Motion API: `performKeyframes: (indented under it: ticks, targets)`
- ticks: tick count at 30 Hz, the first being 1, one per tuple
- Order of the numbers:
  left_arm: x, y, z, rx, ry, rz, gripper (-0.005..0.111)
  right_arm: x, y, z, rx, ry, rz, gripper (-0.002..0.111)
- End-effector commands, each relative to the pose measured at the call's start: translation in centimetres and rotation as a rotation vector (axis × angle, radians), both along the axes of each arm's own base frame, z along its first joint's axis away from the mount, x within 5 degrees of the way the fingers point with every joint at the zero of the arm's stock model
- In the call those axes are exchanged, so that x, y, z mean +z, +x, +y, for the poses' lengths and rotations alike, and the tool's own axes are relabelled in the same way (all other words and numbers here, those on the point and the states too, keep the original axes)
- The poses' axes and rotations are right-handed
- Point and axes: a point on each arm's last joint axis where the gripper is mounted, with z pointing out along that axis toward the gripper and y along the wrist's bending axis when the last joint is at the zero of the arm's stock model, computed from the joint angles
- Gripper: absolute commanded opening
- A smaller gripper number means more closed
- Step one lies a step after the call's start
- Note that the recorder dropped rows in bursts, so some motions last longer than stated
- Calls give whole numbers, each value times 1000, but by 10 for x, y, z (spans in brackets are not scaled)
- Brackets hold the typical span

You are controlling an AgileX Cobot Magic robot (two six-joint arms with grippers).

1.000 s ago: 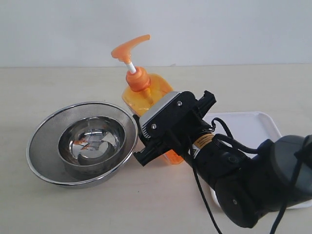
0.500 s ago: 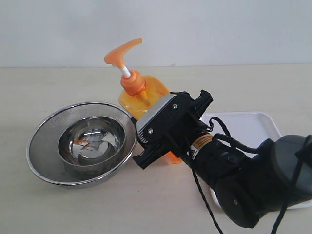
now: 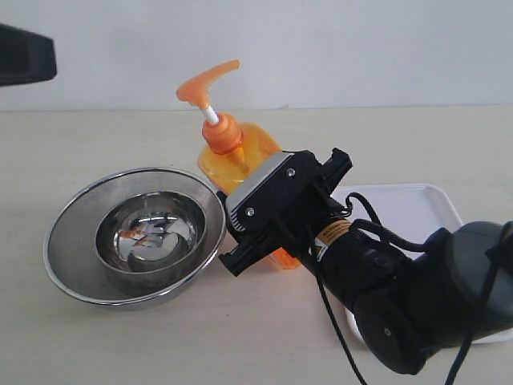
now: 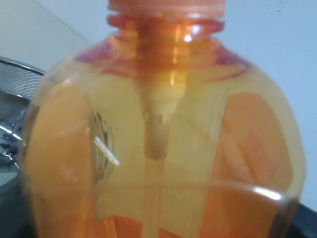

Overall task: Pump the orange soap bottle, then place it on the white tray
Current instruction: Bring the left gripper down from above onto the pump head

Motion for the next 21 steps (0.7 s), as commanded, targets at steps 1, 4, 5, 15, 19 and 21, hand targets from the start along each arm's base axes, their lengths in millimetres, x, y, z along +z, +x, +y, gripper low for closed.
performKeyframes:
  ticks: [1,4,5,15,19,21]
  targets:
    - [9,51,-3,-109,16,52,5,2,0,1,1,3,11,0]
    - [8,78,-11,-171,13,57,5,2,0,1,2,-5,5,0]
    - [5,87,-15,-186,12,74,5,2,0,1,2,-5,5,0]
    - [1,121,-70,-409,149,62,5,2,0,1,2,-5,5,0]
    - [4,120,-81,-437,222,45,5,2,0,1,2,-5,5,0]
    - [4,119,-87,-433,234,30,5,2,0,1,2,-5,5,0]
